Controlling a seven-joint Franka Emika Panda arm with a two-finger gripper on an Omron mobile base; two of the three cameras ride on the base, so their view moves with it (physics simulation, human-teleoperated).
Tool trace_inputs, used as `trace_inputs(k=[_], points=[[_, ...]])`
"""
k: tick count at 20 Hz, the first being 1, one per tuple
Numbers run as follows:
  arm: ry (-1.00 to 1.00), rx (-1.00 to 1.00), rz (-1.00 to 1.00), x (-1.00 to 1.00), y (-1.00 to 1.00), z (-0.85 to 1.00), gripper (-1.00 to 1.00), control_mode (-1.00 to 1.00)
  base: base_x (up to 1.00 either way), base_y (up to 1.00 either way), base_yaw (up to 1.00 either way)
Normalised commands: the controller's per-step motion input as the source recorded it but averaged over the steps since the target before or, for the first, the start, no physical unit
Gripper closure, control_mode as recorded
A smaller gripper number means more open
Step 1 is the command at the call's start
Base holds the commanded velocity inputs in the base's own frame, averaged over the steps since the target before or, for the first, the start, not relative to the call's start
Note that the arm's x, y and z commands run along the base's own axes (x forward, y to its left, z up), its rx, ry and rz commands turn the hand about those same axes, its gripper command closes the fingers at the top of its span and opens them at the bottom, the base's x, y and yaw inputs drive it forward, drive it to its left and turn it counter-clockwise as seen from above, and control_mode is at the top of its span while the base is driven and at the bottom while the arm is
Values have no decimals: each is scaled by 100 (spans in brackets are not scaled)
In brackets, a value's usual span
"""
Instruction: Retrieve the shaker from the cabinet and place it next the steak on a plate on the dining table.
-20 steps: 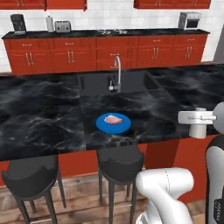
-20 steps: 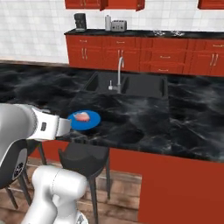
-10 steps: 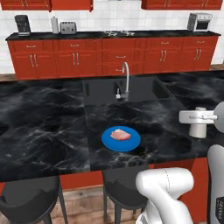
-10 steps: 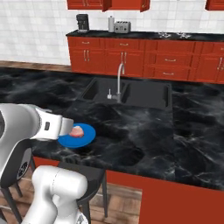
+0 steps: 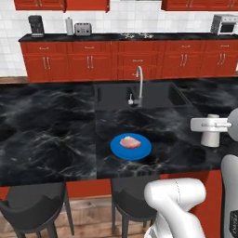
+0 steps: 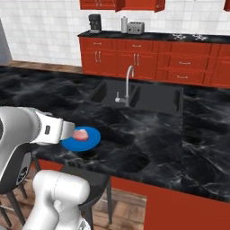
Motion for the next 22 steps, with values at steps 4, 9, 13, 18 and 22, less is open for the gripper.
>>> trace_inputs(k=[4, 9, 13, 18, 22], points=[[0, 0, 0, 0, 0, 0, 100, 100, 70, 0, 27], [0, 0, 30, 63, 0, 0, 100, -100, 0, 0, 0], [-17, 0, 39, 21, 0, -4, 100, -100, 0, 0, 0], [-23, 0, 40, 14, 0, -14, 100, -100, 0, 0, 0], [-4, 0, 35, 21, 0, -40, 100, -100, 0, 0, 0]])
